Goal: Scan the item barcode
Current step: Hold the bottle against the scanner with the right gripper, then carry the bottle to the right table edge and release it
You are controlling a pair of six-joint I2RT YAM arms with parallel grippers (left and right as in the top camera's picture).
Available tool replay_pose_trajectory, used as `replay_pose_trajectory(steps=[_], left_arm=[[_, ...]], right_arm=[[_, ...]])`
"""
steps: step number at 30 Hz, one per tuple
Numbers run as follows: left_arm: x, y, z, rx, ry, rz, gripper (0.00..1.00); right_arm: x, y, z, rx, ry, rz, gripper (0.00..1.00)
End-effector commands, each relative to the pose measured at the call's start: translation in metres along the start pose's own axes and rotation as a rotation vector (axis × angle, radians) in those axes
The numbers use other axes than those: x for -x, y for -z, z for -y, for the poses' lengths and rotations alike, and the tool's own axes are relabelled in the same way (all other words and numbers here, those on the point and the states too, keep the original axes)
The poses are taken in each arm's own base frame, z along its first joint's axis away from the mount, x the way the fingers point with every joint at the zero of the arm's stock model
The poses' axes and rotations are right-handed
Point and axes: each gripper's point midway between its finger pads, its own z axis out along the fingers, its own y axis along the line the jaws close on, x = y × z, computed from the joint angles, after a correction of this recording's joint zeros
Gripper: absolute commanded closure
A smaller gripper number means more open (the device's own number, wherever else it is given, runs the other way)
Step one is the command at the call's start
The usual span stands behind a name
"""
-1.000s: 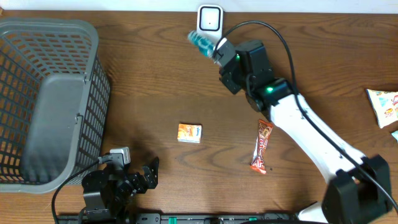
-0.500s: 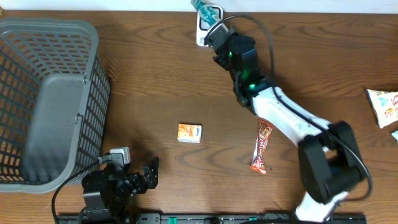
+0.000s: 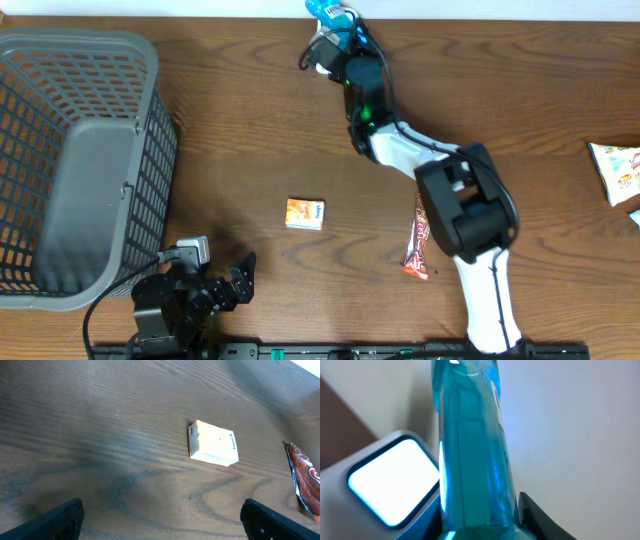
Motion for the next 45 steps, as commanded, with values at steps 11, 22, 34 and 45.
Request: replay_pose_trajectory(steps=[11,22,34,45], left_arm=[[-0.001,0.000,0.001,-0.008,0.013,-0.003,0.00],[-0.001,0.000,0.001,-0.008,0.013,-0.003,0.00],[-0.001,0.000,0.001,-0.008,0.013,-0.003,0.00],[-0.001,0.000,0.001,-0.008,0.013,-0.003,0.00]], right_arm=[[-0.009,-0.028,0.014,-0.128,0.522,-0.127,0.99],[-0.017,-0.025,0.028,-0.171,0.538,-0.201,0.99],[-0.039,-0.011,0.106,-0.150,0.427,-0.387,0.99],[-0.210,0.037,0.181,-0.108,0.192,-0.889,0.99]])
